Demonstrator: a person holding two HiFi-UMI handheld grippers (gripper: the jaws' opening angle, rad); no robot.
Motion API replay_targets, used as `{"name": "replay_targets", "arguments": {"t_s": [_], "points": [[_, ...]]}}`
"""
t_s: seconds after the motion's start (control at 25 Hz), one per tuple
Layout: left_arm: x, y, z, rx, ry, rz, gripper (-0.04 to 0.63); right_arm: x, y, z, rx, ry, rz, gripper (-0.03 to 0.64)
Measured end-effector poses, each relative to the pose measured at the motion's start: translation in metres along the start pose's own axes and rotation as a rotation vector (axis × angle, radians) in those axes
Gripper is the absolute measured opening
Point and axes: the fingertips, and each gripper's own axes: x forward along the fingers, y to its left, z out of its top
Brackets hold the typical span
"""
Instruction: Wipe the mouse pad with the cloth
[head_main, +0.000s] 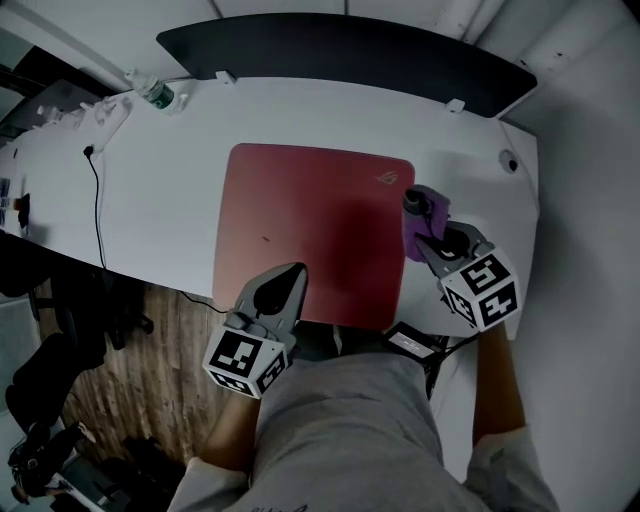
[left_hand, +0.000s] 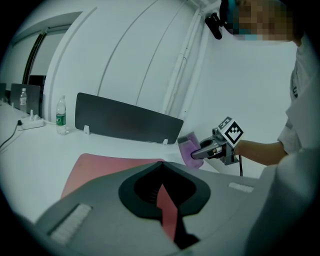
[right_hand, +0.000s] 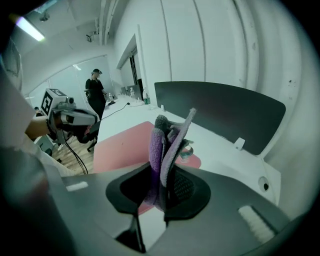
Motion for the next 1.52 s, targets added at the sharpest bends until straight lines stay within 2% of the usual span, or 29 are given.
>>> {"name": "replay_targets", "arguments": {"t_s": [0.32,0.48,0.76,1.0,1.16,1.52], "points": [[0.028,0.045,-0.004,-0.012,0.039,-0.023,0.020,0.072,-0.050,-0.005,-0.092,0.173,-0.106,0.089],[0.038,0.059,-0.015,-0.028,0.067,-0.027,0.020,0.097,-0.075,-0.007,-0.301,0.312,-0.196,0.089],[0.048,0.081,-0.029,-0.066,0.101,-0.029,0.020,0.139,-0.107,-0.006,-0.619,0.497,-0.265,0.089],[0.050,0.098,-0.035,-0.079,0.113,-0.020,0.020,0.164,-0.107,-0.014,-0.849,0.616,-0.219,0.091],[0.051,0.101,-0.035,-0.085,0.119,-0.028,0.020,0.169,-0.098,-0.022,-0.859,0.658,-0.153,0.091],[0.043,0.094,-0.041,-0.063,0.130,-0.100,0.020,0.165,-0.065,-0.037,-0.861,0.679,-0.152,0.091]]}}
